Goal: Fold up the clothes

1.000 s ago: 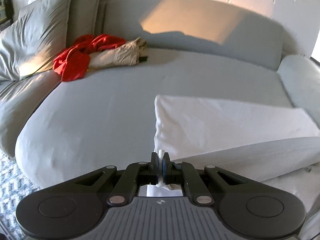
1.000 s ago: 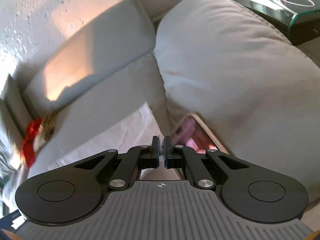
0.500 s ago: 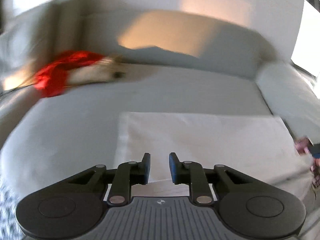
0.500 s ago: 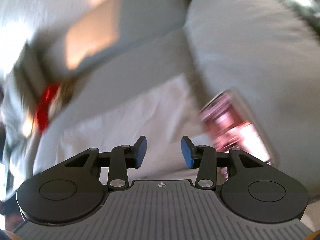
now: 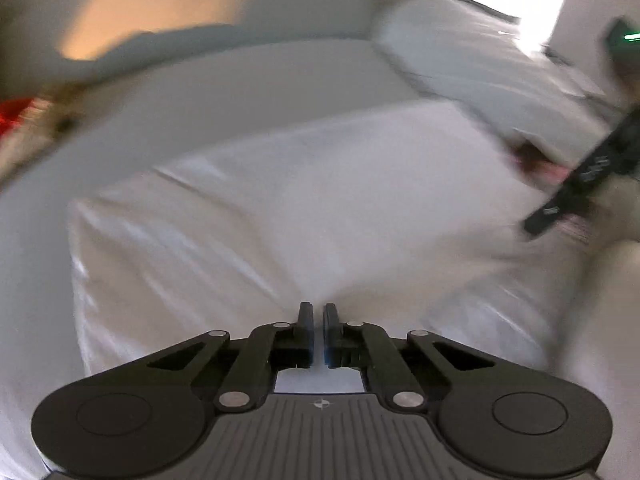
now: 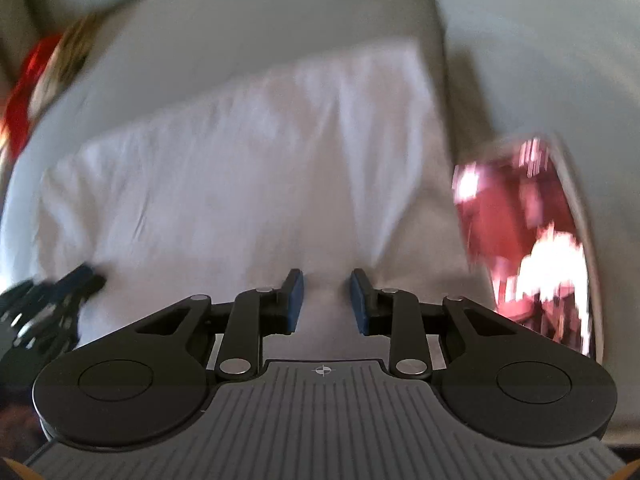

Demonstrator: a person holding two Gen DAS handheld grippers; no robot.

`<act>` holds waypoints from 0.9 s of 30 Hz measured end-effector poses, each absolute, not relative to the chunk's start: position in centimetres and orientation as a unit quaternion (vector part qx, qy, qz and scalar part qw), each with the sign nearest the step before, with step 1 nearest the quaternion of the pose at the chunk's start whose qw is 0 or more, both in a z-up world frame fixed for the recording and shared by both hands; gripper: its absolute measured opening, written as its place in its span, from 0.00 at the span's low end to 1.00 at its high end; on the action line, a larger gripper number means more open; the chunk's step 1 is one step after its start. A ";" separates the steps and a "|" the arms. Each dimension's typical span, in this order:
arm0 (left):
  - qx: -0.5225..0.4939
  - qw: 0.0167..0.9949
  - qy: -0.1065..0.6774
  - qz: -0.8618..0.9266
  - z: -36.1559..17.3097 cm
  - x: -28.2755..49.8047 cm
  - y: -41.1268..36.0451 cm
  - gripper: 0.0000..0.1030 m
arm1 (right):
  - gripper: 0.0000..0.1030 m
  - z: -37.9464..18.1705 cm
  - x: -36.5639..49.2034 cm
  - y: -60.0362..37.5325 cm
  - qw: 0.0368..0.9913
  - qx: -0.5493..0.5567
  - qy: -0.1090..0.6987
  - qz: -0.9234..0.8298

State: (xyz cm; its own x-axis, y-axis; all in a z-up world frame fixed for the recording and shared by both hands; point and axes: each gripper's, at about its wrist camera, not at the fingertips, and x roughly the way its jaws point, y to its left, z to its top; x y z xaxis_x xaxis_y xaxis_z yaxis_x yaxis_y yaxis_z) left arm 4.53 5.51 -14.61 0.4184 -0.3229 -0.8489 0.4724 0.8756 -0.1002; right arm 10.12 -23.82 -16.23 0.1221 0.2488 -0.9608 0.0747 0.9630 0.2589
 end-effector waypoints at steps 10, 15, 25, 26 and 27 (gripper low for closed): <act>-0.026 0.892 0.409 -0.191 -11.2 -4.9 10.5 0.11 | 0.48 -10.4 -4.2 -28.0 0.776 0.162 0.593 0.143; 0.013 0.932 0.337 -0.130 -12.0 2.3 5.4 0.26 | 0.45 -10.8 -0.9 -26.1 0.843 0.175 0.500 0.096; 0.083 0.867 0.481 -0.100 -15.1 1.2 4.3 0.25 | 0.45 -17.1 2.5 -19.1 0.817 0.159 0.541 0.120; 0.061 0.855 0.505 -0.098 -14.8 -0.4 5.4 0.25 | 0.44 -16.9 1.2 -18.8 0.812 0.148 0.549 0.131; 0.039 0.852 0.512 -0.102 -14.3 -2.2 6.4 0.25 | 0.45 -16.8 -0.2 -18.8 0.798 0.146 0.567 0.143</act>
State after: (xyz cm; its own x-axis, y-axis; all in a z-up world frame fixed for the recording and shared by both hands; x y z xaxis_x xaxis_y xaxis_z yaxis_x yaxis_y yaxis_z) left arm -2.23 6.45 -14.31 0.4540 -0.1339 -0.8809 0.2145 0.9760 -0.0378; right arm -0.24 -18.79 -16.82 0.3158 0.3936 -0.8633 -0.0624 0.9165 0.3951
